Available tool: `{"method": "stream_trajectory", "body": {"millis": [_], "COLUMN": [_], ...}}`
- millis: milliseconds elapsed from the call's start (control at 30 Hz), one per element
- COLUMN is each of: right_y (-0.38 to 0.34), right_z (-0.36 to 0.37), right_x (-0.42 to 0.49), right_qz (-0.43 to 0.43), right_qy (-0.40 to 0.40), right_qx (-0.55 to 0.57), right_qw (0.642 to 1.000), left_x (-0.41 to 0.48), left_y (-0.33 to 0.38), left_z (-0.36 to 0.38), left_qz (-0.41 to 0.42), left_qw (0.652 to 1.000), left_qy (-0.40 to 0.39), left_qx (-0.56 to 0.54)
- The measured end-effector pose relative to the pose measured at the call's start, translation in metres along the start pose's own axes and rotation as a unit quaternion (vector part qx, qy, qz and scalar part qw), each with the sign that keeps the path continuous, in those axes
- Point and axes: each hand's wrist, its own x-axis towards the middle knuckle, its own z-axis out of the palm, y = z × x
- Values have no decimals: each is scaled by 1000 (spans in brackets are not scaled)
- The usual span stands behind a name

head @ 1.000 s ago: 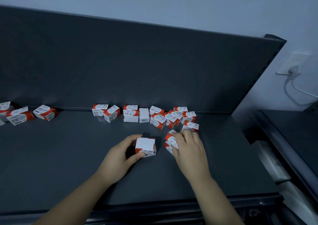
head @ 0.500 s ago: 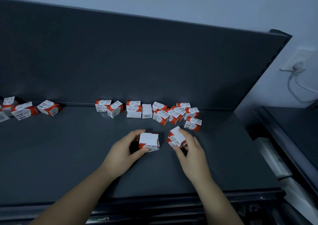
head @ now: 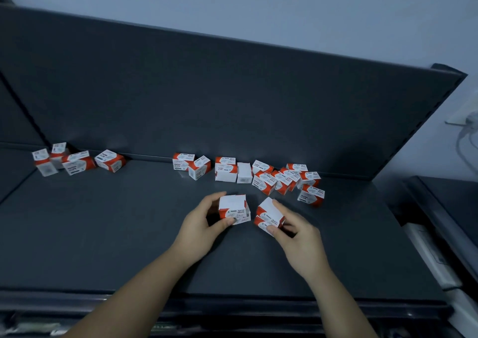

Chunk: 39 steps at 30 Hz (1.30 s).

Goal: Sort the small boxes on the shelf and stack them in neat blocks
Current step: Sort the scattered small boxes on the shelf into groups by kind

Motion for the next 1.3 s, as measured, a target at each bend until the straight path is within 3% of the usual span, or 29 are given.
{"method": "stream_trajectory", "body": {"millis": [233, 833, 1000, 1300], "right_y": [-51, -220, -245, -274], "right_z": [52, 290, 319, 343], "right_x": [0, -38, -55, -86], "right_qz": [-24, -31, -33, -65], "right_qy": [-38, -53, -42, -88], "right_qx": [21, 75, 91, 76], "right_qw": [999, 995, 994, 991], "left_x": [-17, -77, -92, -146], "left_y": [-8, -66, -72, -74], "left_z": [-85, -370, -406, -425], "left_qz": [-21, 6, 6, 3], "left_qw": [998, 999, 998, 995], "left_qy": [31, 35, 55, 97], "left_qx": [-53, 10, -7, -30]}}
